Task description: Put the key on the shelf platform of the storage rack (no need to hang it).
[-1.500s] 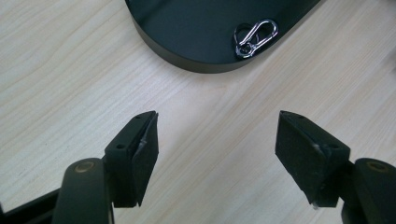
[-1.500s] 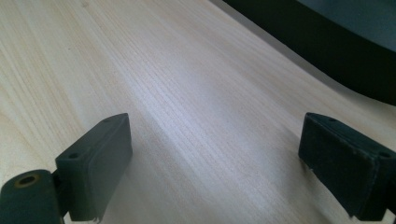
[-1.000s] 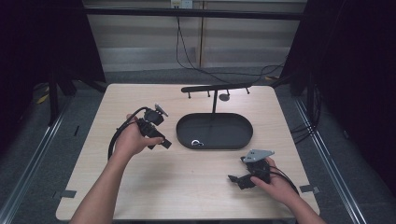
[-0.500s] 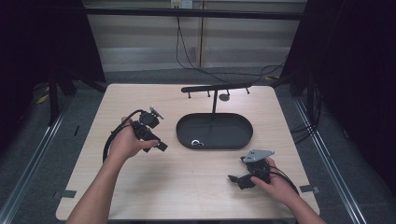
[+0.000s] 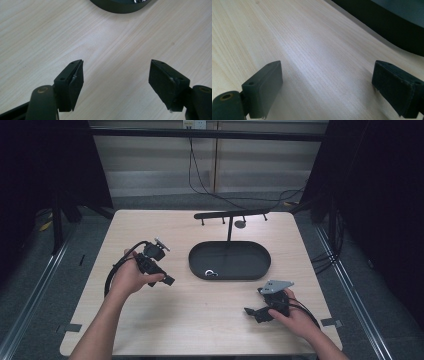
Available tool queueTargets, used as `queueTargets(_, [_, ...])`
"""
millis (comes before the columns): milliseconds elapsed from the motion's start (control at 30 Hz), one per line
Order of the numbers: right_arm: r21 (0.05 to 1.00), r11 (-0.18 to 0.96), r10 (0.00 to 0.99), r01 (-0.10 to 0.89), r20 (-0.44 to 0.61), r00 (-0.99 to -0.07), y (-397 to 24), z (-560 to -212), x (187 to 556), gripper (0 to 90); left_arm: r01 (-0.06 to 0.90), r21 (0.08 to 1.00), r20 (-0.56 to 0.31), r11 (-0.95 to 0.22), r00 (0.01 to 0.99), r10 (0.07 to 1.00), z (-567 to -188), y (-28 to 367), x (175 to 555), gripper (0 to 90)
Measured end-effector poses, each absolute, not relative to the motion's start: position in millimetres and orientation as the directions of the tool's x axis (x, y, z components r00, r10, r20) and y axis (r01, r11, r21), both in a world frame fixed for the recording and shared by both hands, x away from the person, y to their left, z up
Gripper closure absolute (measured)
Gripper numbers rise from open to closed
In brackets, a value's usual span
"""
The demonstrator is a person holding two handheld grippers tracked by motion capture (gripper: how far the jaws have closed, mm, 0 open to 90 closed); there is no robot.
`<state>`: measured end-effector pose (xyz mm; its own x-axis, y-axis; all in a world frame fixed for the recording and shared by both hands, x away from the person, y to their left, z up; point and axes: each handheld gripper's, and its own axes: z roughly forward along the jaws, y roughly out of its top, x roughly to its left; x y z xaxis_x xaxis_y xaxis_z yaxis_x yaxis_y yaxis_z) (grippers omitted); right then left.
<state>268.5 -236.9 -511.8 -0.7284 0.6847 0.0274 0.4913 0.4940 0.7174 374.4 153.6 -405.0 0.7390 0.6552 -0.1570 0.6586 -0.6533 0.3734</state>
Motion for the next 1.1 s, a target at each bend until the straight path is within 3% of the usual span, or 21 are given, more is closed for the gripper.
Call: queueTargets(1100, [0.717,0.494,0.685,0.492,0.028,-0.728,-237,-512,268,9.2,0.677,0.387,-0.169,-0.626,0.719,0.674,-423,187,354,27.6])
